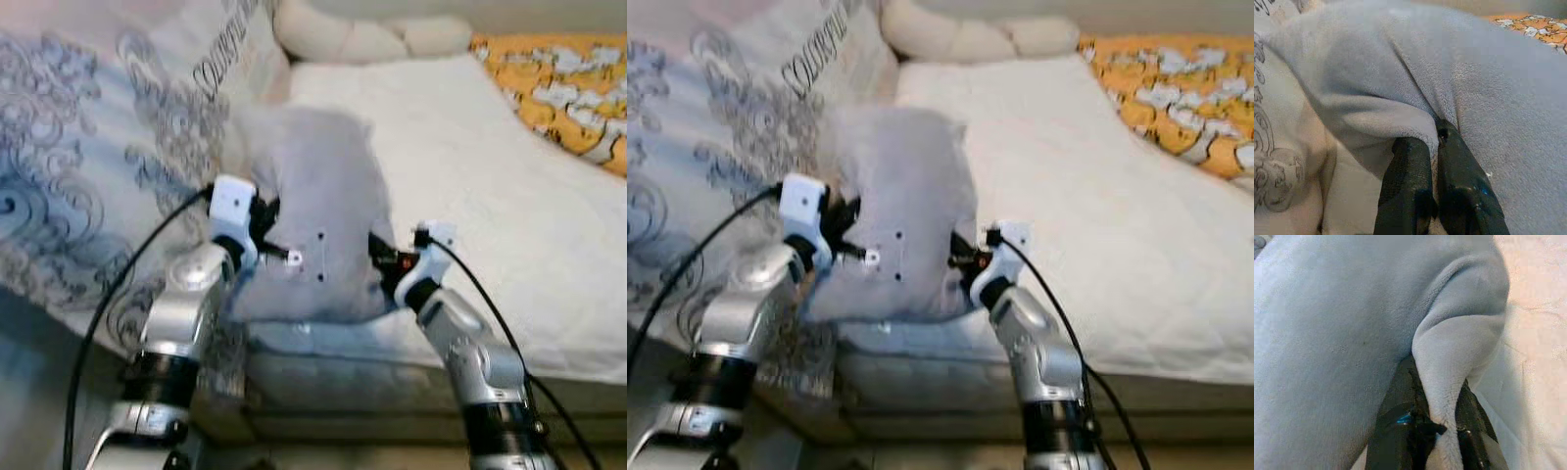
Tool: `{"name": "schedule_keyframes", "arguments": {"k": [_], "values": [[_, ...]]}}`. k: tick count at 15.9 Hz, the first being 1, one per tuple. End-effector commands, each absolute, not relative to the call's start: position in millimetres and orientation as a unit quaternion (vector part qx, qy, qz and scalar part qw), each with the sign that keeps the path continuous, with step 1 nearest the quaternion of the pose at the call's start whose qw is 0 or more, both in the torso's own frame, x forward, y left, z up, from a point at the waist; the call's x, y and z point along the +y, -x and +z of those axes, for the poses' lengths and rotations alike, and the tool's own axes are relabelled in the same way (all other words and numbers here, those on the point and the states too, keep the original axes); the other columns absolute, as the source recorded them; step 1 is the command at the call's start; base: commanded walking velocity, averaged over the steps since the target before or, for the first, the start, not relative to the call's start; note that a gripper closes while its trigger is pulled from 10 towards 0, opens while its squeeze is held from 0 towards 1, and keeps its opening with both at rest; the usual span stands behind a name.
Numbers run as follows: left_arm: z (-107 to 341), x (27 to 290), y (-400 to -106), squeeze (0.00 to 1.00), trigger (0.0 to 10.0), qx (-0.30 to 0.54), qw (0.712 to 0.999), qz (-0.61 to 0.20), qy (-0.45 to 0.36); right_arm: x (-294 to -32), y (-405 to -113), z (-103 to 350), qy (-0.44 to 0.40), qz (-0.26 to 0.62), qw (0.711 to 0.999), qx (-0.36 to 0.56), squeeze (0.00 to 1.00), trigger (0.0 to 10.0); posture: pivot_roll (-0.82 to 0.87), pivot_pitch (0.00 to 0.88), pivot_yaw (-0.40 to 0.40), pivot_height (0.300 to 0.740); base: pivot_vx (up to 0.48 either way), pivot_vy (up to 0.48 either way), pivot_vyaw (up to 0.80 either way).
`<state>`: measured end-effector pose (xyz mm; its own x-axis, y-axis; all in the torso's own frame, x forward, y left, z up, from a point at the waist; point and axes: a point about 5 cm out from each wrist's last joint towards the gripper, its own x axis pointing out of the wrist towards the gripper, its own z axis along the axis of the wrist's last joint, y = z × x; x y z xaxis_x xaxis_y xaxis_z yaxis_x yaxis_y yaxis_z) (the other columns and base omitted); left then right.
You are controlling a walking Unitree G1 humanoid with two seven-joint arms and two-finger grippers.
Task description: Clean up the room
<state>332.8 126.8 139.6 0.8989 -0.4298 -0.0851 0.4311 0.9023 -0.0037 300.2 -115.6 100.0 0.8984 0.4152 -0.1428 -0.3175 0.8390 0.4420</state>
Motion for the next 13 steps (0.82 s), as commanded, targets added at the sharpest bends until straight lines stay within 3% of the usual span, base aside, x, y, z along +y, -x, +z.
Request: {"name": "schedule_keyframes", "arguments": {"k": [1, 3, 13], "values": [[147.8, 108.4, -333.2, 0.00, 10.0, 0.024, 0.966, -0.257, -0.009, -116.3, -303.0, 108.7, -0.211, 0.200, 0.952, 0.101, 0.00, 10.0, 0.03, 0.000, 0.067, 0.740, 0.364, 0.000, 0.00], [147.7, 108.3, -333.4, 0.00, 10.0, 0.024, 0.966, -0.258, -0.009, -116.5, -302.8, 108.3, -0.211, 0.199, 0.952, 0.102, 0.00, 10.0, 0.03, 0.000, 0.067, 0.740, 0.360, 0.000, -0.47], [145.3, 109.2, -331.4, 0.00, 10.0, 0.026, 0.966, -0.256, -0.007, -115.4, -302.7, 108.9, -0.205, 0.204, 0.952, 0.101, 0.00, 10.0, 0.04, 0.000, 0.055, 0.740, 0.378, 0.000, 0.00]]}}
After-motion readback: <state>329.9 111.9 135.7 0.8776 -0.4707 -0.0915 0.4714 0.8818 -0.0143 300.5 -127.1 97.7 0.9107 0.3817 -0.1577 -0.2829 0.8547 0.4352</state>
